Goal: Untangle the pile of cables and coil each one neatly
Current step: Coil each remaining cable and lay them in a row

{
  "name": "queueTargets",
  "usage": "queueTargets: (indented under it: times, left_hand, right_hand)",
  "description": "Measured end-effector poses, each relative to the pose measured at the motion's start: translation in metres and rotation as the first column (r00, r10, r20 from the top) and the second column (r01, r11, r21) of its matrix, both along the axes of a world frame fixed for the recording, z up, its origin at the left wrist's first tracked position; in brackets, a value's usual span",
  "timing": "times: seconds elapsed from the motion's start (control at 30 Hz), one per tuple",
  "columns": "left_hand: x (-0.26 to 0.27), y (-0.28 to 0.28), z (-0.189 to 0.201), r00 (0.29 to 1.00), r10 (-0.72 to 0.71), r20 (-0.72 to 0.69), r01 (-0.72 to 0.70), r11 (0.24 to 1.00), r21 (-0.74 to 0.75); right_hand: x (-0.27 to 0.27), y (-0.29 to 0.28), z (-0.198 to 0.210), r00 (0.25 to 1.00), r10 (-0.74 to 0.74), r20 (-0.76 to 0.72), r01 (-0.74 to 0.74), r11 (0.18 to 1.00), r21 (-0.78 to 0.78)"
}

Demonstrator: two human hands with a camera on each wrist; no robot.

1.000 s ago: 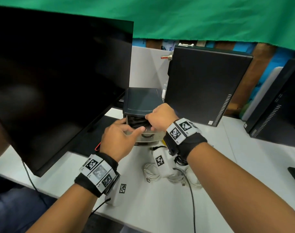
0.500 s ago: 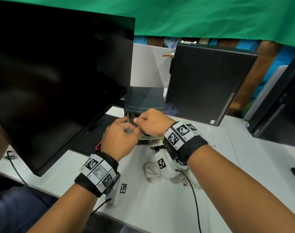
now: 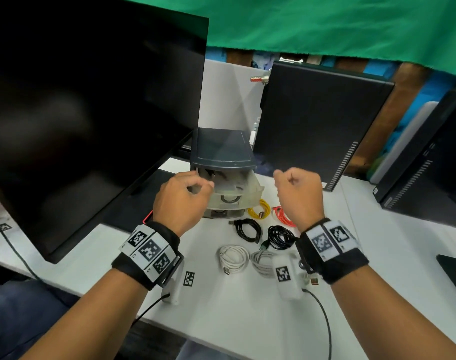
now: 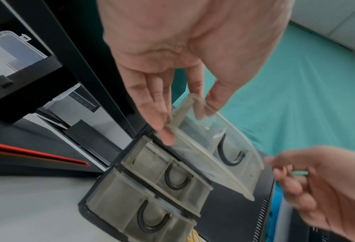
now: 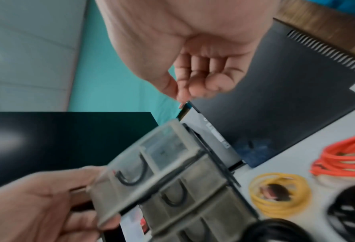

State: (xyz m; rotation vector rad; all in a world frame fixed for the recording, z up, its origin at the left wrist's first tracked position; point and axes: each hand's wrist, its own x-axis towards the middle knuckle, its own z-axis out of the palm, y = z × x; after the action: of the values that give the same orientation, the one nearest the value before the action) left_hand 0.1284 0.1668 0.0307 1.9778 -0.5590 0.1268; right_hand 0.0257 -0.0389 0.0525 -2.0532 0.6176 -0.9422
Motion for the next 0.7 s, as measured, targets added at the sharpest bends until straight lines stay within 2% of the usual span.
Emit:
queueTargets:
  times: [0.07, 0.13, 0.17, 0.23, 0.3, 0.37, 0.43, 0.5, 0.63, 0.7]
  left_hand:
    - [-0.003, 0.0, 0.002, 1.0, -0.017, -0.002, 0.017, 1.0, 0.003]
    - [-0.003, 0.0, 0.006, 0.999, -0.047, -0.014, 0.048, 0.996, 0.075]
    - [-0.002, 0.001, 0.009, 0.997, -0.065, -0.035, 0.068, 0.992, 0.107]
    - [0.0, 0.001, 0.012, 0.991, -0.097, -0.089, 0.11, 0.982, 0.156]
    - [0.001, 0.002, 0.014, 0.984, -0.107, -0.139, 0.133, 0.972, 0.192]
    - [0.0, 0.003, 0.016, 0.98, -0.111, -0.165, 0.14, 0.975, 0.172]
    - [-0.001, 0.003, 0.017, 0.981, -0.107, -0.161, 0.129, 0.982, 0.136]
    - [-0.001, 0.002, 0.017, 0.984, -0.094, -0.153, 0.112, 0.988, 0.111]
    - [0.0, 0.003, 0.016, 0.981, -0.089, -0.174, 0.116, 0.981, 0.153]
    - [0.0, 0.004, 0.017, 0.978, -0.096, -0.184, 0.13, 0.975, 0.182]
  right_hand:
    - [-0.015, -0.004, -0.016, 0.98, 0.112, -0.163, -0.105, 0.993, 0.053]
    - [-0.032, -0.002, -0.028, 0.909, 0.224, -0.352, -0.213, 0.974, 0.07]
    - [-0.04, -0.001, -0.032, 0.873, 0.235, -0.427, -0.238, 0.97, 0.045]
    - [-0.048, -0.005, -0.033, 0.845, 0.197, -0.496, -0.233, 0.972, -0.012]
    - [-0.046, -0.019, -0.027, 0.862, 0.121, -0.492, -0.151, 0.988, -0.02]
    - [-0.035, -0.032, -0.019, 0.868, 0.037, -0.496, -0.071, 0.996, -0.051]
    - [-0.017, -0.04, -0.016, 0.837, 0.01, -0.548, -0.091, 0.988, -0.122]
    - [0.002, -0.036, -0.019, 0.755, 0.0, -0.656, -0.185, 0.959, -0.213]
    - [0.029, -0.024, -0.035, 0.516, -0.095, -0.851, -0.411, 0.845, -0.343]
    - [0.038, -0.023, -0.047, 0.475, -0.18, -0.861, -0.45, 0.792, -0.414]
